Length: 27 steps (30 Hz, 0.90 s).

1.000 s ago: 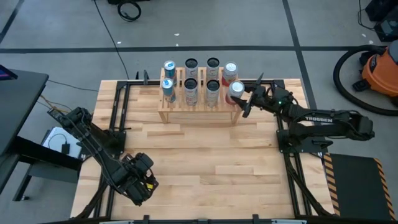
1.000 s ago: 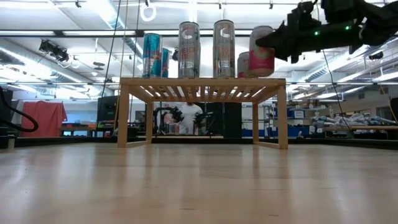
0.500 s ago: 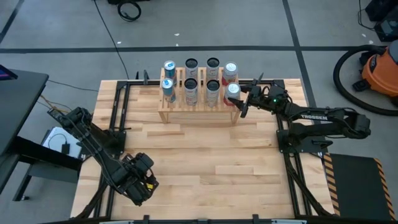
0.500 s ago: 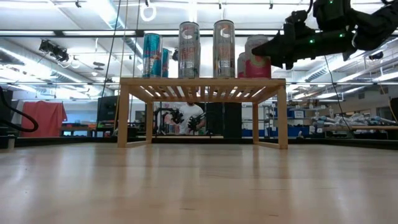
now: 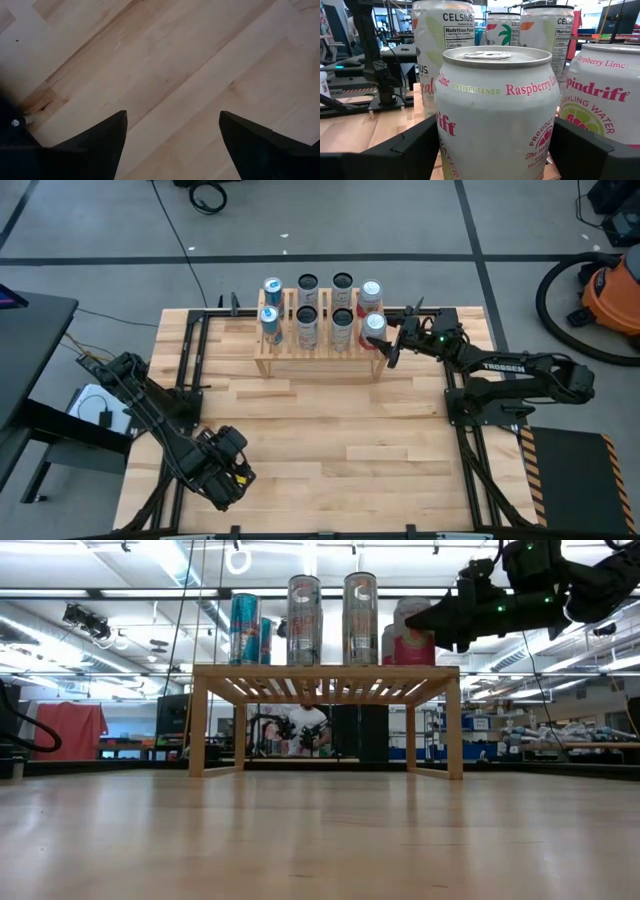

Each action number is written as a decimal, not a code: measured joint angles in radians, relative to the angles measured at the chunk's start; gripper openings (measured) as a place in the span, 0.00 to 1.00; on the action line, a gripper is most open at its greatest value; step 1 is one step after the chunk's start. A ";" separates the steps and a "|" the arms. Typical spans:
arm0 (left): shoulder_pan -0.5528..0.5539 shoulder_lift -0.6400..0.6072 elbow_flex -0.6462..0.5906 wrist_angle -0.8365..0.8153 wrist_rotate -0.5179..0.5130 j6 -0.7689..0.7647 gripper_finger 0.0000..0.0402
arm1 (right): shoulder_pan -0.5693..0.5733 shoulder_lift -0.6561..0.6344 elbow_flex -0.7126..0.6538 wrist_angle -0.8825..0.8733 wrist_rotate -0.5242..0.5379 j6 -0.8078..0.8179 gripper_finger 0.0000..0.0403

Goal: Place canned beverage on shelf
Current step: Put the pink white soda can on the shelf aligned with the other pink white soda can

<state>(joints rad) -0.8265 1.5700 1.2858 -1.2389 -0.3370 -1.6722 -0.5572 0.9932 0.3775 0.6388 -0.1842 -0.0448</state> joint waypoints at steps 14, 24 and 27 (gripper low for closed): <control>0.005 0.000 0.000 0.002 0.000 0.000 0.79 | -0.002 0.003 -0.003 0.017 -0.019 -0.022 0.95; 0.048 0.000 0.000 -0.016 -0.027 0.016 0.79 | -0.002 -0.048 -0.003 0.016 -0.092 0.002 0.99; 0.044 0.000 0.000 -0.082 -0.103 0.009 0.79 | -0.001 -0.088 -0.003 0.013 -0.115 0.044 0.99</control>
<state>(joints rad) -0.7820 1.5696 1.2858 -1.3210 -0.4399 -1.6636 -0.5587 0.9054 0.3744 0.6518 -0.2994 -0.0004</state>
